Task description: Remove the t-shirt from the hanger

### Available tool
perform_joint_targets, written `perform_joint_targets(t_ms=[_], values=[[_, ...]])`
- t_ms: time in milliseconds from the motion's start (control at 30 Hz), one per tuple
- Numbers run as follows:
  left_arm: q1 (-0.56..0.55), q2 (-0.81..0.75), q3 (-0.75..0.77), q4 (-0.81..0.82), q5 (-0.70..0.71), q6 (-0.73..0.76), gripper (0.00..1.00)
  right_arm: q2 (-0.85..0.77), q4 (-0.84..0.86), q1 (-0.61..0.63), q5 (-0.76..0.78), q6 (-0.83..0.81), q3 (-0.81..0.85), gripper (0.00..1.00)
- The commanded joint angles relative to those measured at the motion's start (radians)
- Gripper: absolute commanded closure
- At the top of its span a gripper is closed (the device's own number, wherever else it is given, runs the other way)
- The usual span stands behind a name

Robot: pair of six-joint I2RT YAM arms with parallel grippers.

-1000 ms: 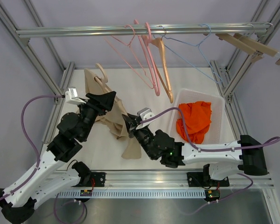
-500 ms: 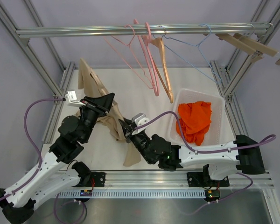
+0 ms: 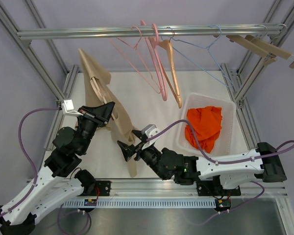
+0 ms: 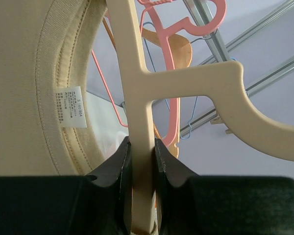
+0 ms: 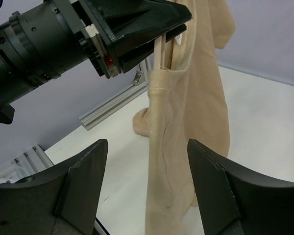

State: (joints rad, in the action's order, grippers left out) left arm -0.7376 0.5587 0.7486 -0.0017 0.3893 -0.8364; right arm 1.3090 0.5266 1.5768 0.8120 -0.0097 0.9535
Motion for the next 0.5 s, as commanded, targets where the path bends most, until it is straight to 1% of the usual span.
perform_joint_targets(t_ms=[0,133,267,400,467], values=[[0.003,-0.031,0.046,0.069,-0.003,0.023,1.00,-0.033,-0.089,0.022,0.013,0.143,-0.031,0.22],[0.003,-0.036,0.051,0.085,-0.027,0.005,1.00,-0.004,-0.128,0.037,0.019,0.181,-0.058,0.21],[0.003,-0.034,0.066,0.085,-0.056,-0.001,1.00,0.010,-0.155,0.046,-0.037,0.241,-0.074,0.31],[0.003,-0.034,0.061,0.103,-0.085,-0.024,1.00,0.042,-0.129,0.068,-0.017,0.226,-0.075,0.32],[0.003,-0.033,0.061,0.109,-0.112,-0.039,1.00,0.053,-0.123,0.068,-0.004,0.218,-0.070,0.35]])
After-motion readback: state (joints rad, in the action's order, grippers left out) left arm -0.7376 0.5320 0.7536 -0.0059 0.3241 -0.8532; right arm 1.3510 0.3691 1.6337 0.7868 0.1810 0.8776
